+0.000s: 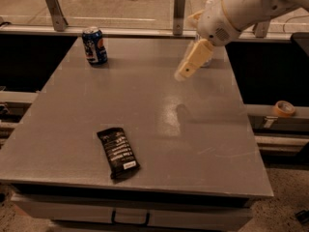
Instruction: Pick pepsi can
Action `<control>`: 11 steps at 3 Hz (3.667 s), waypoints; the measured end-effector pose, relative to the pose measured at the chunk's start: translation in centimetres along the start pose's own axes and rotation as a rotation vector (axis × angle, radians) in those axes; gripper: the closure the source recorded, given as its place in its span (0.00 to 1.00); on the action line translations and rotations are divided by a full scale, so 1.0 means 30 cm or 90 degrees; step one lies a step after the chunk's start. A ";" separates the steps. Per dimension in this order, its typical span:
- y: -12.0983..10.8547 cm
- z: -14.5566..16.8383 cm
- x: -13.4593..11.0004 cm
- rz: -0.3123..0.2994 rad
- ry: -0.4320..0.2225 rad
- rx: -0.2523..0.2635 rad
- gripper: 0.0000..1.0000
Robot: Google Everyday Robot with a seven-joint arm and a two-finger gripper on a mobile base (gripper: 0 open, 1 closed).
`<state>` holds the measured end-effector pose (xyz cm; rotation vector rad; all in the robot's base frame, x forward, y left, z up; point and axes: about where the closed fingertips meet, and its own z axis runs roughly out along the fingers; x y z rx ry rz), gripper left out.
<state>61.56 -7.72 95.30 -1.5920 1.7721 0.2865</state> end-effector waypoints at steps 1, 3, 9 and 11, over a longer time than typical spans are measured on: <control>-0.018 0.161 -0.105 0.019 -0.050 -0.014 0.00; -0.121 0.478 -0.314 0.073 -0.160 -0.016 0.00; -0.232 0.798 -0.538 0.199 -0.347 -0.026 0.87; -0.048 0.610 -0.634 0.163 -0.425 -0.133 1.00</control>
Offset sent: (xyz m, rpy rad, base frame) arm 0.0909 0.1555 -0.0283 0.2810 0.0212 0.0138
